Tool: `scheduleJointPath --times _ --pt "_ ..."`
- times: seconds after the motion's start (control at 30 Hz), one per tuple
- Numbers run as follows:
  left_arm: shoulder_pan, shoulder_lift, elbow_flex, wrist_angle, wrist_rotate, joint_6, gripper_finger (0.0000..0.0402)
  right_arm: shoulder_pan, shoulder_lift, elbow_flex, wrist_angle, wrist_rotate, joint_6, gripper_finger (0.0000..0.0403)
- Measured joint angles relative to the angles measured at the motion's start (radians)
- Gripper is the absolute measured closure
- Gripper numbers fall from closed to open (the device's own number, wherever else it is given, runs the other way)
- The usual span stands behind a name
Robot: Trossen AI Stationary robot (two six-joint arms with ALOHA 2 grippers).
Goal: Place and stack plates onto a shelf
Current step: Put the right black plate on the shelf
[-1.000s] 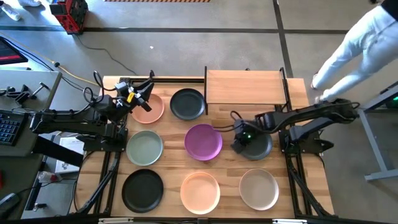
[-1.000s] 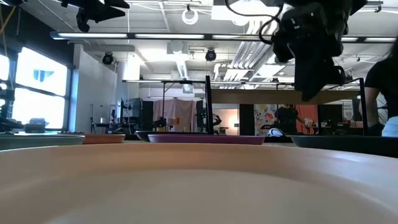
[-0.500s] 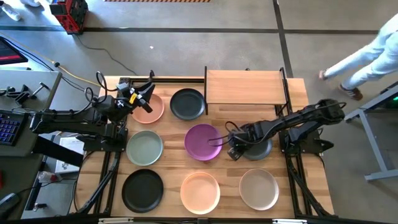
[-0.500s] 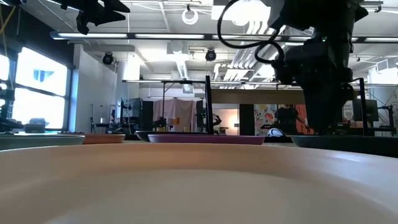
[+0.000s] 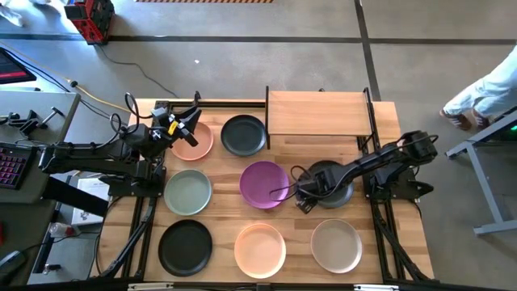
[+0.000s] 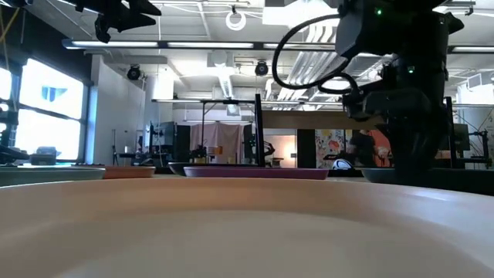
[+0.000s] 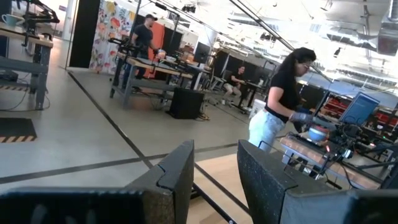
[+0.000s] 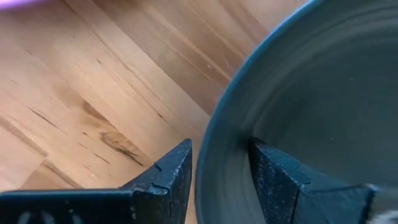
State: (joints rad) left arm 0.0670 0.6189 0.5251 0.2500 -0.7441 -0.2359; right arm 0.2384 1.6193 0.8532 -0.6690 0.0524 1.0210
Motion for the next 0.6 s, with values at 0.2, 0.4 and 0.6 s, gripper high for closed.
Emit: scheduleJointPath --times 0.2,0.4,0.6 --pt "0.0 0.0 0.0 0.0 0.0 -0.016 0.0289 0.005 0.015 0.003 -0.004 0.002 0.0 0.0275" --pt "0.0 0.0 0.0 0.0 0.0 -0.025 0.0289 0.006 0.016 0.018 -0.026 0.0 0.011 0.034" --pt "0.0 0.0 0.0 0.0 0.0 -0.025 0.0289 0.005 0.018 0.069 -0.117 0.003 -0.009 0.0396"
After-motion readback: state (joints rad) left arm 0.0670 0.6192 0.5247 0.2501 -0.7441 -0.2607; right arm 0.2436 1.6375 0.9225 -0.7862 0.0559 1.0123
